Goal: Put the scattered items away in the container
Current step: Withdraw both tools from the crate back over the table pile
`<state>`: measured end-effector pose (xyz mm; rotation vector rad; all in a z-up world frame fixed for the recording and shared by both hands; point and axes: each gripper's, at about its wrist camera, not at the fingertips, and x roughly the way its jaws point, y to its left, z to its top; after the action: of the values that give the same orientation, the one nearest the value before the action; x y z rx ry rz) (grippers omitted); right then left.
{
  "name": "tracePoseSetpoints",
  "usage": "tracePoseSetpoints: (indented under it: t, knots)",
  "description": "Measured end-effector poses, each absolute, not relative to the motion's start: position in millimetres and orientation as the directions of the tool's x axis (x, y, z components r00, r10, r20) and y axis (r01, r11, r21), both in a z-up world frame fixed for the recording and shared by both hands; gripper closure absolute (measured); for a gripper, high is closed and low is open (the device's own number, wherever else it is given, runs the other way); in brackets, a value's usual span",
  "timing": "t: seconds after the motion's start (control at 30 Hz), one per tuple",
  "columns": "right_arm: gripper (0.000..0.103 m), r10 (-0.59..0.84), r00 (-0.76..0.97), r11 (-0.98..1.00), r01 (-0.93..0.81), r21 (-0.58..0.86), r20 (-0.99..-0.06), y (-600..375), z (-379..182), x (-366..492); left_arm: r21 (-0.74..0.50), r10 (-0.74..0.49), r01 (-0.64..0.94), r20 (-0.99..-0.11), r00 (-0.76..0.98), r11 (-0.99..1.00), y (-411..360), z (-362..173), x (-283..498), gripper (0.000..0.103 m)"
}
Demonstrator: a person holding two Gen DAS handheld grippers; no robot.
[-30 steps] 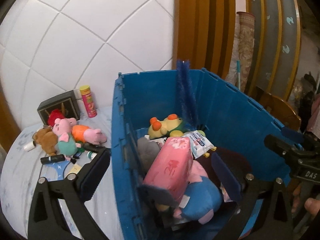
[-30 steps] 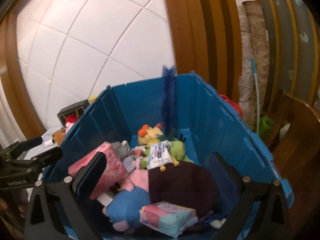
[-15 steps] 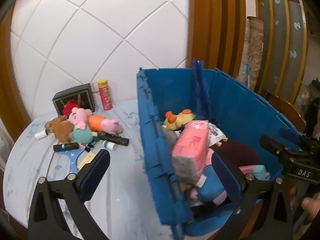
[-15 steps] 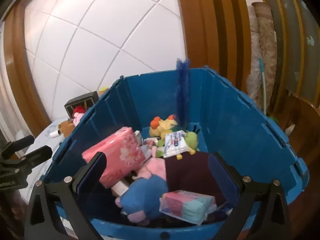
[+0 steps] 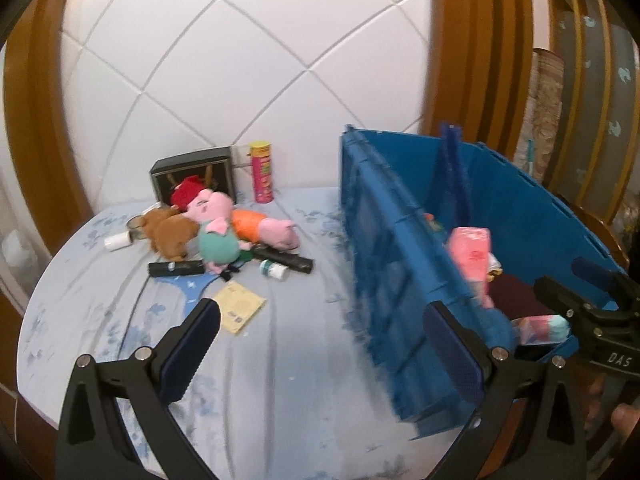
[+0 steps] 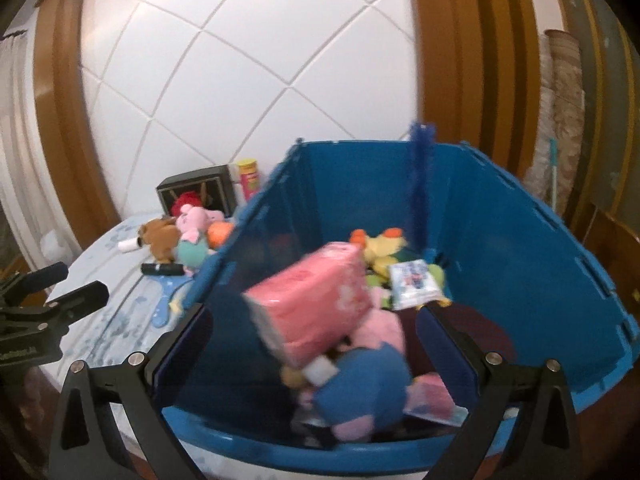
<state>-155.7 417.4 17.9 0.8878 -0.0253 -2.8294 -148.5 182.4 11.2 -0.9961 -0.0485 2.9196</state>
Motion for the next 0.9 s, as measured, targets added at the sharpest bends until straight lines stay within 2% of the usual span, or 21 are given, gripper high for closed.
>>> tracePoseSetpoints:
  t: [0.37, 0.47, 0.57, 0.77, 0.9]
  knots:
    - [0.0, -0.286, -0.786, -0.955, 0.282, 0.093, -0.548, 295, 13, -153, -0.021, -0.066, 0.105, -0.648, -0.759, -0.994, 35, -23, -134, 0.0]
    - [0.0, -0.32, -0.784, -0.943, 0.316, 0.102, -0.532, 254, 7, -153, -0.006, -0.11, 0.153, -0.668, -0.736, -0.988, -14, -37, -127, 0.0]
    - [0.0, -0.341, -0.81, -0.938, 0.325, 0.118, -0.477, 219, 3, -149, 0.007, -0.15, 0.201, -0.689, -0.709, -0.98, -61, -53, -122, 0.0]
    - [0.0, -0.418, -0.71, -0.908, 0.347, 0.234, -0.567, 165, -49, -180, -0.022, -0.159, 0.268, -0.758, -0.633, -0.963, -132, -93, -124, 0.0]
    - [0.0, -0.451, -0.577, -0.892, 0.32, 0.319, -0.681, 146, -98, -210, -0.035, -0.148, 0.286, -0.792, -0.592, -0.957, -155, -118, -135, 0.0]
